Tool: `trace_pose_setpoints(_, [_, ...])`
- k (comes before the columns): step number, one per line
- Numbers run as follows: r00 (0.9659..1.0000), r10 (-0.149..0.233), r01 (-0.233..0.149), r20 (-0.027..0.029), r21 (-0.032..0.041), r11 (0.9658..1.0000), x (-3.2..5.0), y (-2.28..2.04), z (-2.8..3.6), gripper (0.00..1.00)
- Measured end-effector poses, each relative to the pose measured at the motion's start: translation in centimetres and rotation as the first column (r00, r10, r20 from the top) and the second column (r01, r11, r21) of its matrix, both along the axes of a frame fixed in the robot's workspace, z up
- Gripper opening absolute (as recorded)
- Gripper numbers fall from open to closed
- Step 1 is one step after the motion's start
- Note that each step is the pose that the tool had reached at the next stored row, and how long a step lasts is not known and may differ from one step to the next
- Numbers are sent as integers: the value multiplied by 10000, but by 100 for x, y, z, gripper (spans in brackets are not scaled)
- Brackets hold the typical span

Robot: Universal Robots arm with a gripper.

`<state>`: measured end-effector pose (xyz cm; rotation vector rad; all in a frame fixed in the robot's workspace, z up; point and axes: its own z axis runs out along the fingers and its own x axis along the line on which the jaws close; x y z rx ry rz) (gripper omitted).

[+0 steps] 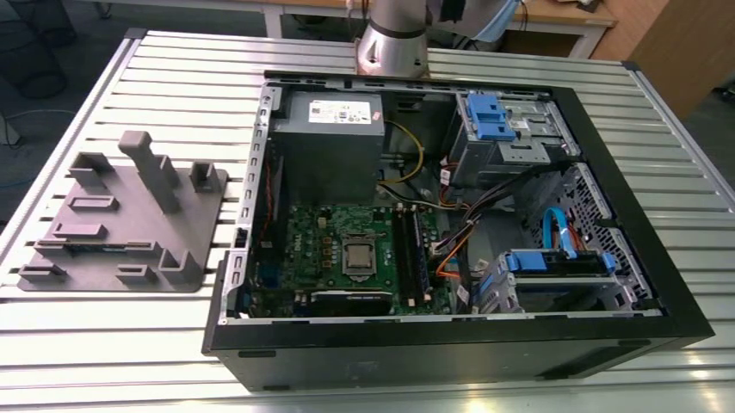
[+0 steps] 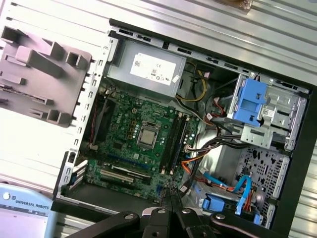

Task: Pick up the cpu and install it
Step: 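Install the first cpu locking lever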

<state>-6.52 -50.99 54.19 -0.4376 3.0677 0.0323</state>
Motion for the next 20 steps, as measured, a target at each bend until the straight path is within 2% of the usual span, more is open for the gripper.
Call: trace_pose_setpoints(20, [10000,0,0,0,0,10000,0,0,562,11])
